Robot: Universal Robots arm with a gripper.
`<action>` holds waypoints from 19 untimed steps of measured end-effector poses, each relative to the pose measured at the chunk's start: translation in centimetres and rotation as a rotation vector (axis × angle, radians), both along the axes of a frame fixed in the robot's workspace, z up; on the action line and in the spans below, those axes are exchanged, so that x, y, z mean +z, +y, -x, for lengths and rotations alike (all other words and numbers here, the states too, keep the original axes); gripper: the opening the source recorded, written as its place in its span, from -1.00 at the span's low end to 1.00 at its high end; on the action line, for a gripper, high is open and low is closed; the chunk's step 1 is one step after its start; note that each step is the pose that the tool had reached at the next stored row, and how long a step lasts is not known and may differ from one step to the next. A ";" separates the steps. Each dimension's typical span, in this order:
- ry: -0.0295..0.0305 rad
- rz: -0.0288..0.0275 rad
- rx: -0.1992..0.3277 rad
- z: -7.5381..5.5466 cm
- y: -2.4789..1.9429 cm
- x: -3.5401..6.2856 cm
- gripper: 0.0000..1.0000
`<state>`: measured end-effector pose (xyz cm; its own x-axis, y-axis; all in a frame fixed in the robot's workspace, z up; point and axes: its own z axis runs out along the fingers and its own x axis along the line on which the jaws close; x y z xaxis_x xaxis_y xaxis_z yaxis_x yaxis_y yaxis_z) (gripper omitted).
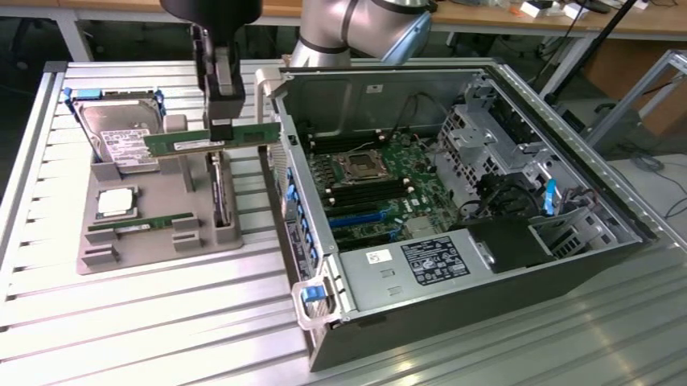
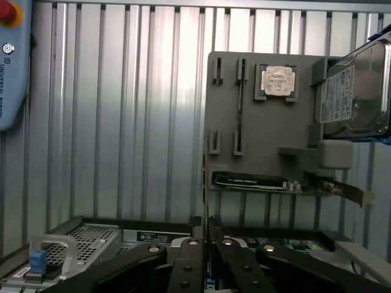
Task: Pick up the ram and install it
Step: 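Pick up the ram and move it above insertion slot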
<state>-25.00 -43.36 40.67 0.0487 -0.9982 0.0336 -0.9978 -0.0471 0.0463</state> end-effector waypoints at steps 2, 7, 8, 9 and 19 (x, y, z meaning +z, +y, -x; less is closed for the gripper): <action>0.0001 0.0016 0.000 -0.4 0.00 0.00 -0.73; 0.0000 0.0051 0.000 -1.5 0.00 0.00 -0.73; 0.0001 0.0059 0.000 -1.8 0.00 0.00 -0.73; 0.0001 0.0065 0.000 -1.9 0.00 0.00 -0.73; 0.0000 0.0127 0.000 -5.5 0.00 0.00 -0.73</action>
